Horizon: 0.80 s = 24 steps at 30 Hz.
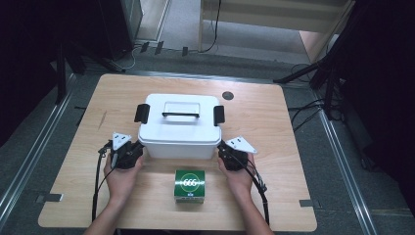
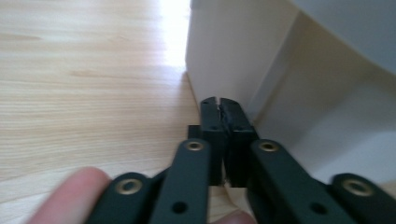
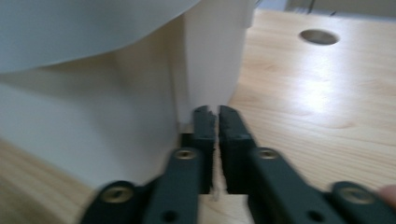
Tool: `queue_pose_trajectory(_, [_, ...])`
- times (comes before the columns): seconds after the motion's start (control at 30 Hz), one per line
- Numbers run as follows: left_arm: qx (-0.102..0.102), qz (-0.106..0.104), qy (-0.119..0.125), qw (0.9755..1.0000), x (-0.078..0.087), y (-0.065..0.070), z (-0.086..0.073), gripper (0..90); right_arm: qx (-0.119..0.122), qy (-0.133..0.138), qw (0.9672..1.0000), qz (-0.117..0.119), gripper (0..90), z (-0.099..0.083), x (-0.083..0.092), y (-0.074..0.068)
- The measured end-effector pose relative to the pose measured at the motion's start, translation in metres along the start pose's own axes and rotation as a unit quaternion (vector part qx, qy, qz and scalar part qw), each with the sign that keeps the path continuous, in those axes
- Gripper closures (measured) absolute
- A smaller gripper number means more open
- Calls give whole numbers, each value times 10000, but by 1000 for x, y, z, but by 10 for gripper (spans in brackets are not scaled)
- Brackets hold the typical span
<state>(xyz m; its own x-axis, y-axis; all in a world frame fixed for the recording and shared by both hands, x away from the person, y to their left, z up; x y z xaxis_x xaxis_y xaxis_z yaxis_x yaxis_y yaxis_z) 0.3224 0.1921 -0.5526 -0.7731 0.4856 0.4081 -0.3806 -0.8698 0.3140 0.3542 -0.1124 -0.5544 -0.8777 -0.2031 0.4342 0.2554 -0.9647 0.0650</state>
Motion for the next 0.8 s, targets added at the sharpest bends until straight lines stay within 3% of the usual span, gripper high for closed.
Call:
queue_pose_trajectory(0.1, [27,20,91,10000,8,-7,0,708,306,242,9989,-262,664,0,5,8])
queue_pose_trajectory(0.17, [-34,143,136,9998,16,-14,-2,620,415,233,9983,-350,605,-1,7,16])
queue_pose_trajectory(0.2, [66,187,115,9997,25,-21,-6,477,601,261,9976,-228,632,-2,9,27])
queue_pose_trajectory(0.23, [66,187,115,9997,25,-21,-6,392,601,261,9976,-228,632,-2,9,27])
queue_pose_trajectory(0.27, [62,304,-22,9995,29,-25,-10,392,717,256,9969,-201,662,-3,10,33])
queue_pose_trajectory(0.3, [47,394,-80,9992,32,-27,-12,280,819,171,9964,-143,671,-4,12,40])
queue_pose_trajectory(0.43, [-62,608,-83,9981,56,-39,-21,91,544,112,9984,45,534,-2,22,64])
queue_pose_trajectory(0.5, [-50,686,-23,9976,63,-42,-22,47,419,74,9991,64,460,0,28,72])
queue_pose_trajectory(0.57, [124,807,41,9967,75,-49,-25,25,319,-11,9994,100,407,2,35,81])
queue_pose_trajectory(0.6, [255,805,142,9963,85,-53,-28,25,308,81,9986,420,301,4,42,88])
queue_pose_trajectory(0.67, [273,813,197,9961,91,-54,-31,24,282,75,9985,462,276,6,44,91])
queue_pose_trajectory(0.73, [224,907,210,9954,98,-59,-39,24,164,43,9971,748,226,13,47,100])
queue_pose_trajectory(0.8, [139,918,187,9955,100,-60,-41,25,172,43,9968,777,226,15,48,102])
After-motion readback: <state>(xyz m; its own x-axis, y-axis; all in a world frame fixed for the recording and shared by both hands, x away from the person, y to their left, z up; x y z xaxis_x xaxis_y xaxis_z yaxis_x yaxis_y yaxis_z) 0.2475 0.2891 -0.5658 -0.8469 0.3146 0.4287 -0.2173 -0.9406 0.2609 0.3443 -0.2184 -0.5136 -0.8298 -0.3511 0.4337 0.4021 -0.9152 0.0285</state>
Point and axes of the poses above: each handheld gripper's, and its own axes: x roughly backward along the jaws, z roughly out of its top, y roughly to its right, the point moved 5 cm from there along -x, roughly forward along the jaws, and after that the axes turned 15 degrees about -z, right-handed, at the moved point
